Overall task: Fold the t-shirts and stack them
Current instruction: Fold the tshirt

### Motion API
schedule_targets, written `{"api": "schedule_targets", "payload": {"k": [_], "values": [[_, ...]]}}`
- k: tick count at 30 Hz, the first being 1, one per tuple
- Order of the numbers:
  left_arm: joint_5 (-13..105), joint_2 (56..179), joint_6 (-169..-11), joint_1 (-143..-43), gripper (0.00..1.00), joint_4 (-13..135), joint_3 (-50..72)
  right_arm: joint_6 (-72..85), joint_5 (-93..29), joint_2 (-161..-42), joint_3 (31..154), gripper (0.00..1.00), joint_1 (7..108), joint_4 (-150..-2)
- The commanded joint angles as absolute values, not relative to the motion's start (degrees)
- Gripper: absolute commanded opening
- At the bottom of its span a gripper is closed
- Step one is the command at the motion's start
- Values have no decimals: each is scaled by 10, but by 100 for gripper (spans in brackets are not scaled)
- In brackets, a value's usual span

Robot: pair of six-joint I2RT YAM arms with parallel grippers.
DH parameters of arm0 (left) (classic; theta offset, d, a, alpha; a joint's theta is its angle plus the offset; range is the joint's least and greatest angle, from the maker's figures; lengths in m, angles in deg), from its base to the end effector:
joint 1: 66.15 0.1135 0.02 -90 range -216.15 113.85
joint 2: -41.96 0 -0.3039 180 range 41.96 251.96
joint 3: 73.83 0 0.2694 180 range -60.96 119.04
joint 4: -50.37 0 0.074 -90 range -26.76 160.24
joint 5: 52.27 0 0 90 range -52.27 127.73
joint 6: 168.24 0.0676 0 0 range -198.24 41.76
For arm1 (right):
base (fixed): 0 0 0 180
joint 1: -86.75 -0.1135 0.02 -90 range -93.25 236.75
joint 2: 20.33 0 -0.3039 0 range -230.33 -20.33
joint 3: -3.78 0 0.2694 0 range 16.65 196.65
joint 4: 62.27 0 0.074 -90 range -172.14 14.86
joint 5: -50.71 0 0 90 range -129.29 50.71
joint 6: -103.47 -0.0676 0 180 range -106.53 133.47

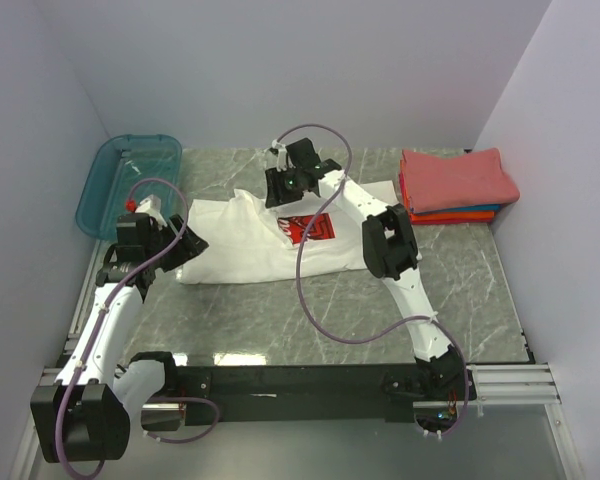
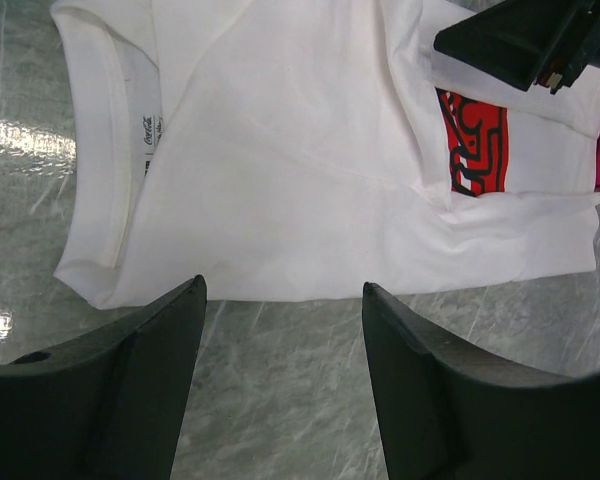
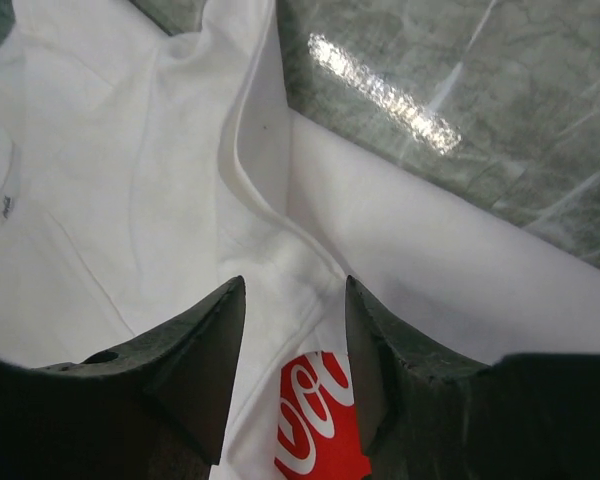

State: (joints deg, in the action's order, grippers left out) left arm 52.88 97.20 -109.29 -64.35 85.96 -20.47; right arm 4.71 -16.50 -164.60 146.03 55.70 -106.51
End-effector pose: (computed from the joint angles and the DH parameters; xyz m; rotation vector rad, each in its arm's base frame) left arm 0.2270 -0.0105 0.2696 -0.4956 2.2043 -0.5710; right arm 0.5264 0.3475 0.1830 -0.6648 2.3540 0.7952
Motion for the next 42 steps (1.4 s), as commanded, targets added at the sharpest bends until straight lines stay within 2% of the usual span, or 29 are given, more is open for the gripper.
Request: {"api": "schedule_targets", "payload": {"k": [1,8,15,24,30,34,42], "values": [[536,972,-1085,-641,69,839,-203,29,-145,-1672,1493,51,556,-1056],[534,971,-1084,-641,69,840,-203,22,-192,-1676,1496,50,556,-1062],[532,971,-1084,-641,69,841,-203,18,-175,-1687,1499,47,556,-1063],[528,971,-1083,-641,69,841,-203,15,-145,-1676,1491,19,557,-1052],[529,972,-1082,-641,69,841,-202,20,-149,-1650,1490,6,566,-1050],[528,972,-1082,-641,69,841,-203,26,-150,-1628,1487,1,579,-1048],[529,973,-1081,-641,69,840,-202,34,-155,-1596,1469,0,589,-1041]]}}
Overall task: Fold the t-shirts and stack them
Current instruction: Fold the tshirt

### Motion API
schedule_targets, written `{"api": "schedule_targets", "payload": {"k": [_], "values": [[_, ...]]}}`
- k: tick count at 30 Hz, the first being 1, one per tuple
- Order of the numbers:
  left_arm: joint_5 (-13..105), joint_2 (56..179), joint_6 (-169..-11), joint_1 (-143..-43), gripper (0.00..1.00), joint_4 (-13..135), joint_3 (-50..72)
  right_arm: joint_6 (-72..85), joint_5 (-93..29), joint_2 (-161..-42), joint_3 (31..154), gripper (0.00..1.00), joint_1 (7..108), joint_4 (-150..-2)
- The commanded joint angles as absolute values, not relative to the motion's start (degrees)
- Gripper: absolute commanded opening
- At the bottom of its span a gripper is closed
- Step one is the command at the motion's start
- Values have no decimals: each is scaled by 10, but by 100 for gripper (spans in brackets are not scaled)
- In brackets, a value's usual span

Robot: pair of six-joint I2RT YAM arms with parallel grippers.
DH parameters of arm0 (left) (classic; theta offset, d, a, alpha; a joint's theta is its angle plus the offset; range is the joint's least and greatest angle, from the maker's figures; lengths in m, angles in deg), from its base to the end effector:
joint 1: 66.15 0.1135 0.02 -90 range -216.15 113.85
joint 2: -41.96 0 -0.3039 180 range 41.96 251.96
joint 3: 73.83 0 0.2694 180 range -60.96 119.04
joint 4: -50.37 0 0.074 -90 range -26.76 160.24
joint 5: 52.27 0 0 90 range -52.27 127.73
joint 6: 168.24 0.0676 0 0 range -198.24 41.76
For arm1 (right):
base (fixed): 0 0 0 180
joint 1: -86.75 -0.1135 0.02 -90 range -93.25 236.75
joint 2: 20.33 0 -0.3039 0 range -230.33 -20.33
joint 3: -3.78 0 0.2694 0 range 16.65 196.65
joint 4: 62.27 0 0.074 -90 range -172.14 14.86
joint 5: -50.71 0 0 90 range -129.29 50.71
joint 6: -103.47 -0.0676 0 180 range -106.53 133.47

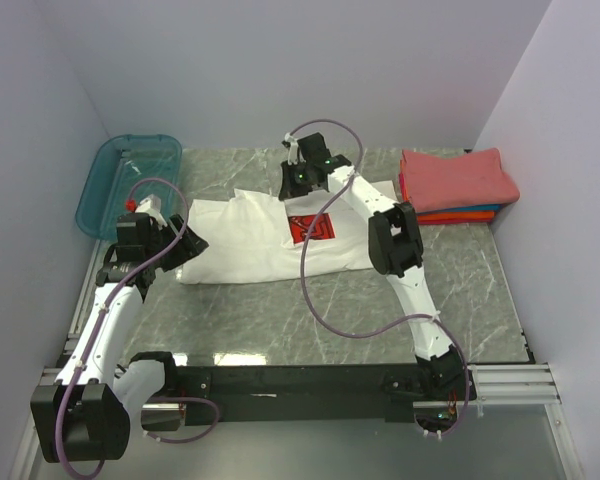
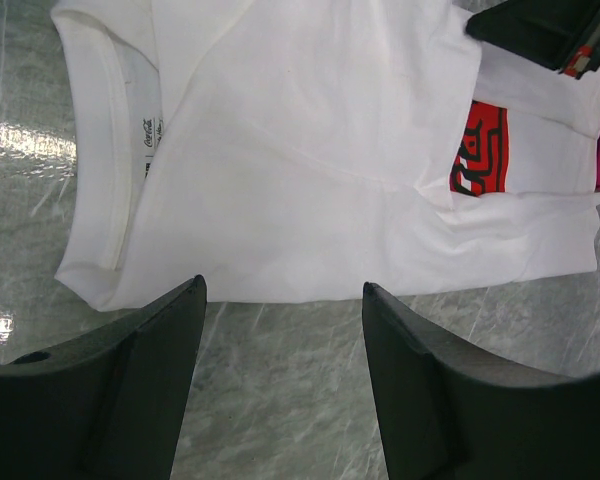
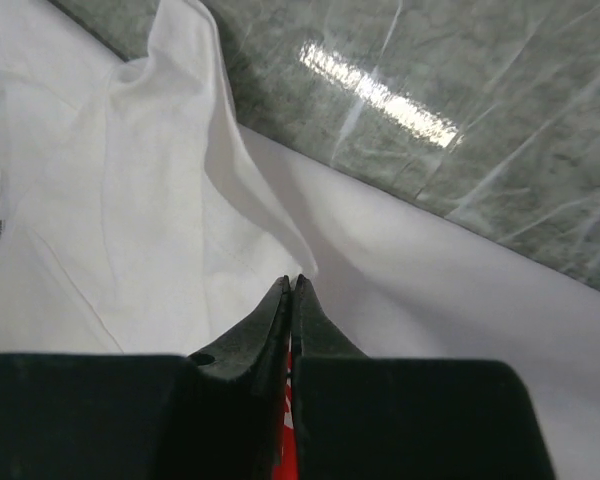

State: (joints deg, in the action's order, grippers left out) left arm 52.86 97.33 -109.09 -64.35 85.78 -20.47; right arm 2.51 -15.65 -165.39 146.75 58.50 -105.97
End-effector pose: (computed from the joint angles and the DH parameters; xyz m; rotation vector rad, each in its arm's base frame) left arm 0.2276 -0.0105 0.2695 -0.4915 2.2039 -0.5688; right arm 0.5449 0.3235 0.1803 -0.5689 2.3689 0.8094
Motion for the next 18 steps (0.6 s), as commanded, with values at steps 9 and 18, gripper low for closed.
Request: {"api": "schedule_targets", "payload": {"k": [9,18], "values": [[531,972,-1081,-641,69,840,-204,71,-216,-1596,1475,9,590,-1063],[511,995,-1087,-641,69,848,-195,128,-291,-1538,1414,45,591,-1060]]}}
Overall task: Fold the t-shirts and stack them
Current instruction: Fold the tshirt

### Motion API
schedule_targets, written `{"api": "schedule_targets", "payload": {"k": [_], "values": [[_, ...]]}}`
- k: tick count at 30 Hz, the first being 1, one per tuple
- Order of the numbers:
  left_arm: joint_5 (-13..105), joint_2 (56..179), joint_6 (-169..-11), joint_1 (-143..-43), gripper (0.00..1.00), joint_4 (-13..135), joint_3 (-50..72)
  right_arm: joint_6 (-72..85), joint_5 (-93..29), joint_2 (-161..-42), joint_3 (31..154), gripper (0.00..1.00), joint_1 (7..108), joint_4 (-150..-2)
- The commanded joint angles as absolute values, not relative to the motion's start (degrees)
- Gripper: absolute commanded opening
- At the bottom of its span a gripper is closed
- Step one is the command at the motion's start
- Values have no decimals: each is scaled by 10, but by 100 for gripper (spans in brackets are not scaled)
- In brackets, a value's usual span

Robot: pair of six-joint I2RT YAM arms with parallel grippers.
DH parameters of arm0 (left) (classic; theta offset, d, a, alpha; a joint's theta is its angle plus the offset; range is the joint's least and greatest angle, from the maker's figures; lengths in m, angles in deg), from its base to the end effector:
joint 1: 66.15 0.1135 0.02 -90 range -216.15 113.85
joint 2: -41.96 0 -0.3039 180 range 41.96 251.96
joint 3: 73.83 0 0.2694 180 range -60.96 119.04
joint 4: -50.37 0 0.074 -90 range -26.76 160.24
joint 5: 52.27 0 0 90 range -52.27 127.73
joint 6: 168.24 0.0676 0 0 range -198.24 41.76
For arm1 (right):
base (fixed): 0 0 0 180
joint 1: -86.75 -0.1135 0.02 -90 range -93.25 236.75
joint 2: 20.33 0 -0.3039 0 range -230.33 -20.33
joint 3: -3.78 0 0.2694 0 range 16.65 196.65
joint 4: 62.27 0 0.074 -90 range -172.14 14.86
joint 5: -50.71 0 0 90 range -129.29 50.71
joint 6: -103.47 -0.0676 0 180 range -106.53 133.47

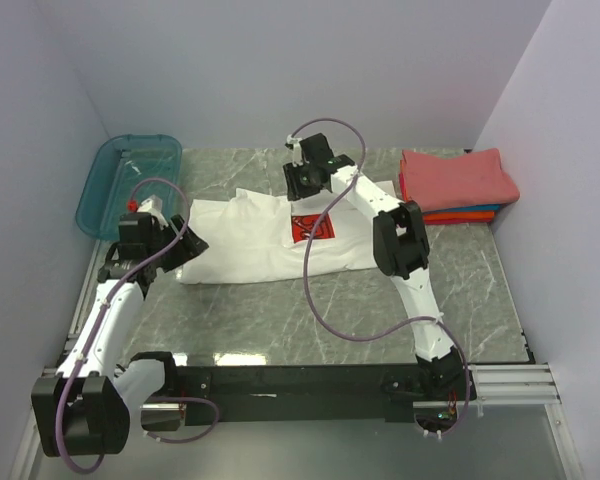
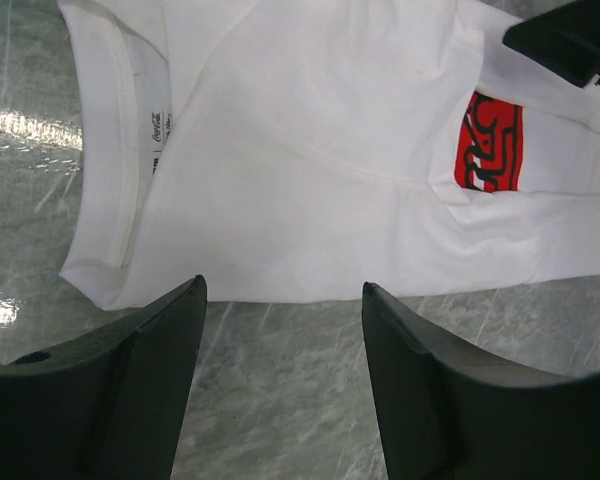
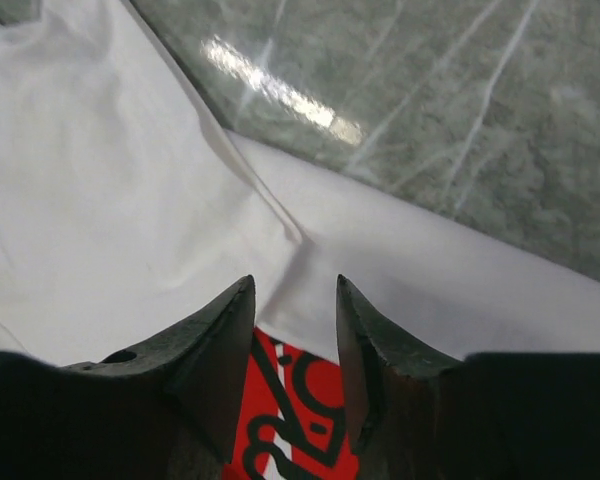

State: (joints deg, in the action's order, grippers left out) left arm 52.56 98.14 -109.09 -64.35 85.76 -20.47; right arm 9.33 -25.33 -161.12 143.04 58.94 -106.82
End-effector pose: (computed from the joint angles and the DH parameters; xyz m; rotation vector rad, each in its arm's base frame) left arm 0.2299 -0.0101 0.2665 -0.4998 2.2160 -0.5617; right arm 0.5422 0.3044 0.1979 -0.6114 2.3369 0.5517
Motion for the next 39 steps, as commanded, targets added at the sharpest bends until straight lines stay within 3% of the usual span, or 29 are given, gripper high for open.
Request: {"api": "schedule_targets", "payload": {"k": [1,4,10,12,24,39], "values": [[509,1013,-1087,-640,68,854,-192,146,-284,-1525,1393,46,592,-1062],[499,1050,-1073,-641,66,865,-176,240,-144,-1456,1315,49,605,-1076],[480,1152,-1023,-641,58,884,-132,384,-20,-1284,1135,52,611,-1080],[479,1193,-1008,-641,53,893,-118,395,-14,-1259,1110,52,611,-1092],[473,1282,-962,-640,50,929,-73,443,6,-1136,965,52,631,-1128],[478,1281,-988,-639,40,938,-101,448,34,-1082,914,51,693,-1136]]}}
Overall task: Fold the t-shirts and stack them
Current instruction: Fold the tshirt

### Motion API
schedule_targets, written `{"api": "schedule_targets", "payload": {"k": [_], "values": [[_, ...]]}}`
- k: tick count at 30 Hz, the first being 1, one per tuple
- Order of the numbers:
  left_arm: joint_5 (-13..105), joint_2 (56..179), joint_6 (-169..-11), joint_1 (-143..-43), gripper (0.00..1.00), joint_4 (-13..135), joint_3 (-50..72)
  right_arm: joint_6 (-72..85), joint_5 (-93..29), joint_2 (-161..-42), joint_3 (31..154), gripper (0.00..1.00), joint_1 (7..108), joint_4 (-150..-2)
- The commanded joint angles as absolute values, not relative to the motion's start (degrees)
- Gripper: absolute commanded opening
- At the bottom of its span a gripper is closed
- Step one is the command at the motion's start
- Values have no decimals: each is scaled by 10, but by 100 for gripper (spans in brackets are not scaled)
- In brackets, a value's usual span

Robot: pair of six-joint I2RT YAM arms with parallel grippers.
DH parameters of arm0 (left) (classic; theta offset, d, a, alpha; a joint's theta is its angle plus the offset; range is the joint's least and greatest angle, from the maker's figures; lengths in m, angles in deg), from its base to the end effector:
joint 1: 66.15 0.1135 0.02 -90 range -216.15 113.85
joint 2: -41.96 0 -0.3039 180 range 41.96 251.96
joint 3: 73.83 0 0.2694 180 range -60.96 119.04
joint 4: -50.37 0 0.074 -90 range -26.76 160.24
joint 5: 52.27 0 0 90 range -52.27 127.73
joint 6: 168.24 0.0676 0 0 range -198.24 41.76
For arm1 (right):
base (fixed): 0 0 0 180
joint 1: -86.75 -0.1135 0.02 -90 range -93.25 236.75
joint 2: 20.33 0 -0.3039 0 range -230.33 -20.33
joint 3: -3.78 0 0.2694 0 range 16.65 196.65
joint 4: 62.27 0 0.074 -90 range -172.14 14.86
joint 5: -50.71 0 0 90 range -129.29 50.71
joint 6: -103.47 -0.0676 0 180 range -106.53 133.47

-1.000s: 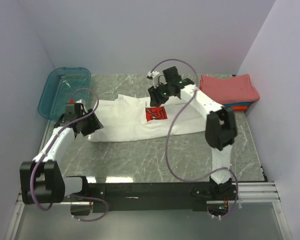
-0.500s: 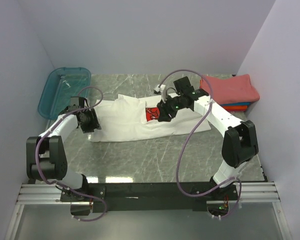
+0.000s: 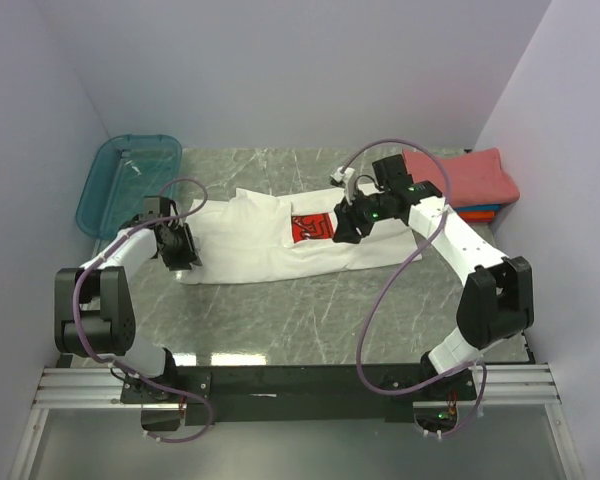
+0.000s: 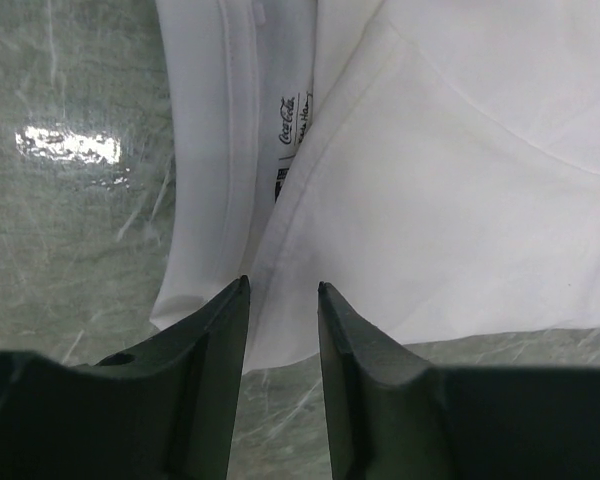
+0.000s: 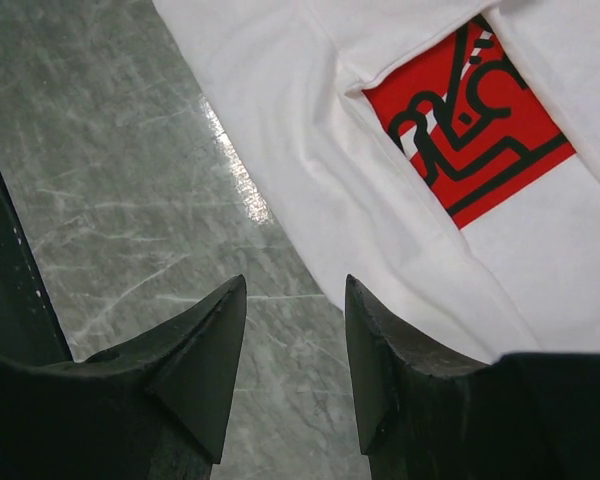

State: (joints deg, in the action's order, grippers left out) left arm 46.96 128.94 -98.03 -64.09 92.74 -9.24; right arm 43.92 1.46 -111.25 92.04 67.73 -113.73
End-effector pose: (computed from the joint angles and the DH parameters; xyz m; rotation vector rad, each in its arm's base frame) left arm 0.3133 0.0004 0.1871 -0.4663 2.6746 -0.3102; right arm 0.3329 0.1614 0.3034 -1.2366 2.0108 0.7906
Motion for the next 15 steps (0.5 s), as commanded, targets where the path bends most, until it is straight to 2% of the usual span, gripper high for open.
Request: {"api": "schedule_targets", "payload": {"k": [1,8,15], "values": [[473,1284,-993,-639,40,941,-102,448,36,-1075,912,51,698,-1136],[445,1278,-1013,-640,35,944,-110,451,49,-1055,899,51,735,-1145],[408,1270,-1020,-640,36,958,-103,457,59,-1041,878,51,759,-1144]]}}
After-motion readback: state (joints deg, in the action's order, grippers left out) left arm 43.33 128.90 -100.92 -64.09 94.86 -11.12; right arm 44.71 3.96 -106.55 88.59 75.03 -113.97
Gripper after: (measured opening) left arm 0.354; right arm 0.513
